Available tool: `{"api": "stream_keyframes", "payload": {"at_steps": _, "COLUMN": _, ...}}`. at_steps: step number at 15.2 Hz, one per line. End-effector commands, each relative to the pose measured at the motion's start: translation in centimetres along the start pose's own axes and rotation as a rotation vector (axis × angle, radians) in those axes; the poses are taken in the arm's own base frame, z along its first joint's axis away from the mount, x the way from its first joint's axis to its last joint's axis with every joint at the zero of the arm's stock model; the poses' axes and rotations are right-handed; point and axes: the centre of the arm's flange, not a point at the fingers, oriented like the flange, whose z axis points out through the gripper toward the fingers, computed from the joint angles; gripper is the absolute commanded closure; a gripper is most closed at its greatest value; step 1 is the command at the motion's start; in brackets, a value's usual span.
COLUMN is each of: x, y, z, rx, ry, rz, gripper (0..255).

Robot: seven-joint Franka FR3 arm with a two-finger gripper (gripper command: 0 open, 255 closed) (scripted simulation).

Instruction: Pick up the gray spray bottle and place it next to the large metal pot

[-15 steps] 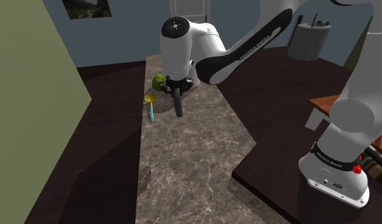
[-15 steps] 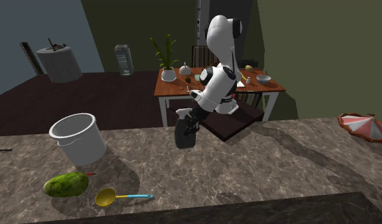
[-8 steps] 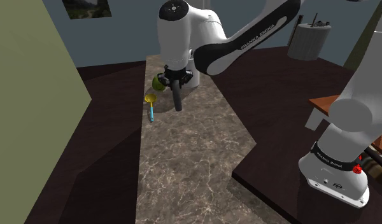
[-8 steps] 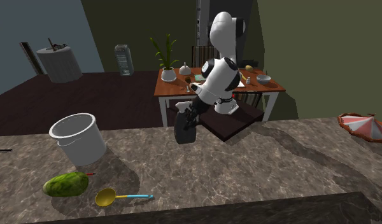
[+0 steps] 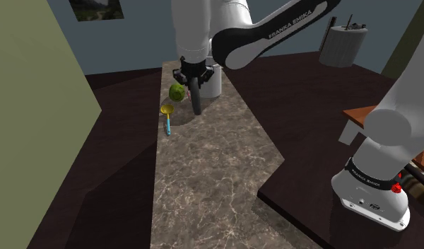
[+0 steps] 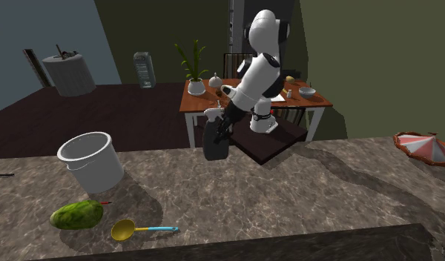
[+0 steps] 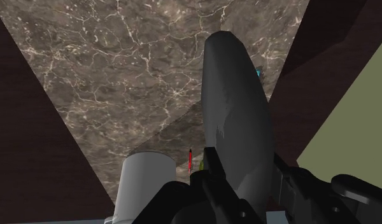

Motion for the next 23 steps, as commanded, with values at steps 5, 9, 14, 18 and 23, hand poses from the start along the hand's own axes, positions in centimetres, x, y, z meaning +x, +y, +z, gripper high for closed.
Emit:
{"api": "stream_keyframes", "payload": {"at_steps": 5, "x": 1.7, "y": -0.1, "z": -2.7, "rx": 0.000, "ry": 0.000, "rz": 0.000, "gripper": 255}}
{"api": "stream_keyframes", "payload": {"at_steps": 9, "x": 2.8, "y": -0.1, "z": -4.5, "rx": 0.000, "ry": 0.000, "rz": 0.000, "gripper": 255}}
{"api": "stream_keyframes", "payload": {"at_steps": 14, "x": 6.4, "y": 1.6, "z": -3.5, "rx": 0.000, "ry": 0.000, "rz": 0.000, "gripper": 255}}
{"api": "stream_keyframes", "payload": {"at_steps": 18, "x": 10.5, "y": 3.9, "z": -1.1, "rx": 0.000, "ry": 0.000, "rz": 0.000, "gripper": 255}}
{"api": "stream_keyframes", "payload": {"at_steps": 23, "x": 15.6, "y": 6.8, "z": 2.0, "rx": 0.000, "ry": 0.000, "rz": 0.000, "gripper": 255}}
